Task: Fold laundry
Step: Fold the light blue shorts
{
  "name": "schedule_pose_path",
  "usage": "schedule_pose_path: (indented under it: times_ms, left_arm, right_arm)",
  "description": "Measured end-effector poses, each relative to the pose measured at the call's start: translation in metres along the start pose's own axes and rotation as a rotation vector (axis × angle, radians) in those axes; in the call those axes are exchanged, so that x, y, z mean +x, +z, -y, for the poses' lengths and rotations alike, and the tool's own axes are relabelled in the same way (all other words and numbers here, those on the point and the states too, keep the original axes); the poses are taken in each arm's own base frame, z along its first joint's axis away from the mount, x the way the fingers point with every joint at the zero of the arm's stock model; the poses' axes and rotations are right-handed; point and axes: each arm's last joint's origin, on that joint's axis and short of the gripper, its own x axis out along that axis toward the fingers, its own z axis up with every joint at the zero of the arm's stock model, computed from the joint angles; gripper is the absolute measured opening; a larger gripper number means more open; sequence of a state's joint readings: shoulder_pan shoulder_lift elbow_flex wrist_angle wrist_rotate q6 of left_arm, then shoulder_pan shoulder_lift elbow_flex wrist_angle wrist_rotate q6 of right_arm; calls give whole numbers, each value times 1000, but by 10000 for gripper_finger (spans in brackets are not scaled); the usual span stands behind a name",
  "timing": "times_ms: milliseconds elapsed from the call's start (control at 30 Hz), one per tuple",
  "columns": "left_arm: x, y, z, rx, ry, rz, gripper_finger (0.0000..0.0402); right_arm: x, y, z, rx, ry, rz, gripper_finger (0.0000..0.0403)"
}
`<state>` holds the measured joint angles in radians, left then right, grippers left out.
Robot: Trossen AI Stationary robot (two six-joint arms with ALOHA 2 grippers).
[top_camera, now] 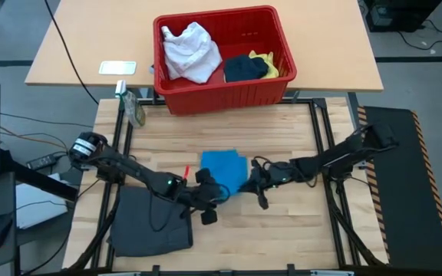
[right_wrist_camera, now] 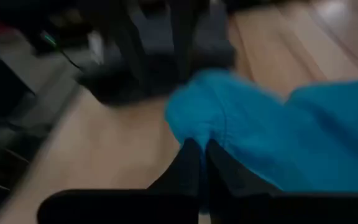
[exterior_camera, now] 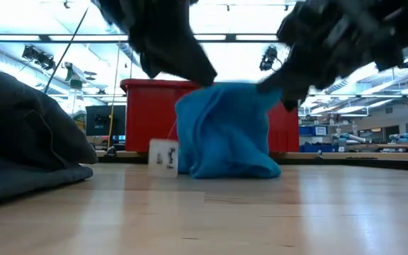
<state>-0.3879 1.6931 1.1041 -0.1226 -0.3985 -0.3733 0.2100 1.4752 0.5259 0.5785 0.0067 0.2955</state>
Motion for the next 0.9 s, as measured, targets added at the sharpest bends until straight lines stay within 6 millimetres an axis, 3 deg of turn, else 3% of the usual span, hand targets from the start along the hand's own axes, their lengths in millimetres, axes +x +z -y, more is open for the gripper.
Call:
schedule_pose_path:
  times_ms: [267,467,567,667,767,900]
  left_arm:
    - [-21,33,26,40,-23,123,130]
    - [-28,43,25,63,32,81,130]
    - [-31,41,21,43,103,22,130]
    - [-34,37,16,16,180,-28,130]
    - [-30,30,13,-17,217,-51,130]
    - [-3,8,2,-88,247,-26,130]
  right_arm:
    - [-15,14,-10,11,-41,76,10]
    - [-26,22,-12,-84,-250,164,10]
    - [-35,23,-10,-254,-493,143,10]
    - [-45,17,-3,-310,-702,57,10]
    - [-53,9,3,-229,-717,-24,10]
    - [-58,1,9,-97,-680,-108,10]
